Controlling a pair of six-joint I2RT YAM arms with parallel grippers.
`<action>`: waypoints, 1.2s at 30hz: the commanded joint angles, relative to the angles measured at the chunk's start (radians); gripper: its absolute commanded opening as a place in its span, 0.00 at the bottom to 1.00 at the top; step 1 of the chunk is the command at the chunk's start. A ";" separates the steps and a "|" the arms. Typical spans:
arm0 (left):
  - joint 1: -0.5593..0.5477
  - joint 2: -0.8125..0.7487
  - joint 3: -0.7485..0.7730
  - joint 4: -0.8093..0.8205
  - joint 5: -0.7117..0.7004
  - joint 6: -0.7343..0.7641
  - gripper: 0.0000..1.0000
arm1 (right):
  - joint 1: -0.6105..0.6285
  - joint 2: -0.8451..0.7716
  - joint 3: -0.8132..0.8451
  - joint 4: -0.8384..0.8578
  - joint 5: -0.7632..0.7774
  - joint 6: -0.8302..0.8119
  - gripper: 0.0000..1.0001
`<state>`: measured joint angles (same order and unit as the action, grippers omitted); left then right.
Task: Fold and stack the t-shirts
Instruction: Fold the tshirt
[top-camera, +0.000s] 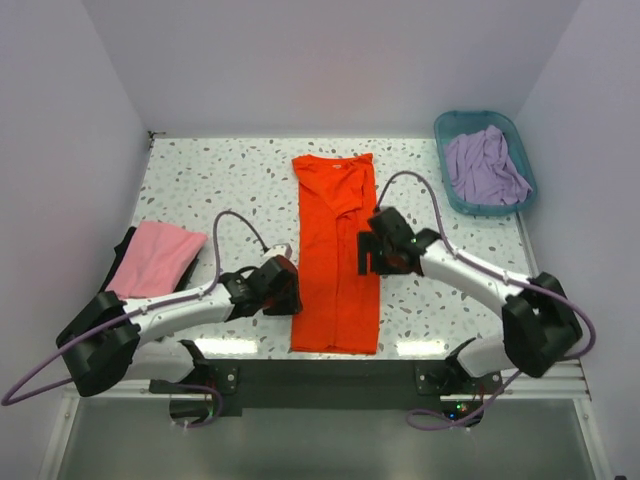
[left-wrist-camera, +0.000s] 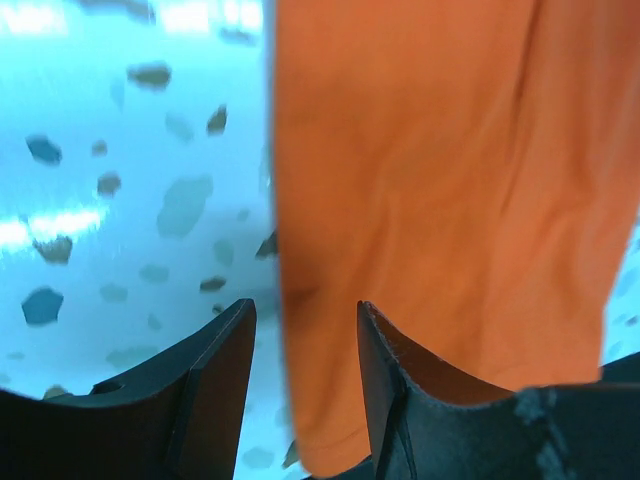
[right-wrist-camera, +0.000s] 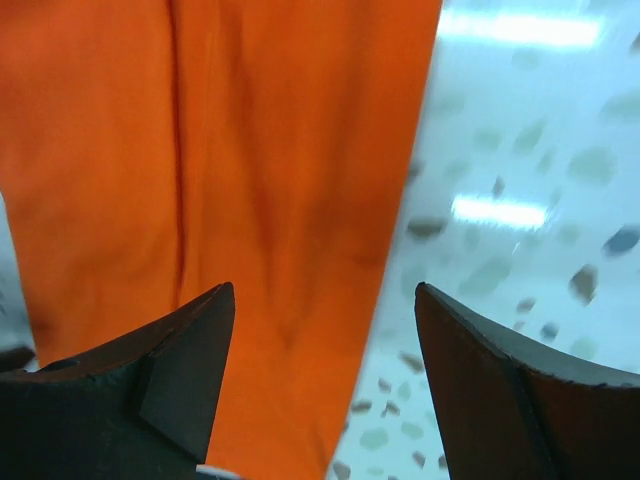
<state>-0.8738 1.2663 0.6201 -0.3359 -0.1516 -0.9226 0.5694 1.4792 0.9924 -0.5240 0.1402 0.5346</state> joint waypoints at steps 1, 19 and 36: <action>-0.065 -0.042 -0.052 -0.020 0.037 -0.041 0.51 | 0.098 -0.189 -0.190 -0.033 -0.016 0.177 0.75; -0.169 -0.105 -0.189 -0.028 0.142 -0.124 0.50 | 0.391 -0.422 -0.495 -0.100 -0.139 0.499 0.67; -0.218 -0.068 -0.218 -0.051 0.172 -0.142 0.43 | 0.405 -0.410 -0.569 0.019 -0.186 0.541 0.51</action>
<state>-1.0782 1.1667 0.4473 -0.2947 0.0074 -1.0580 0.9649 1.0603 0.4603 -0.5457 -0.0311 1.0451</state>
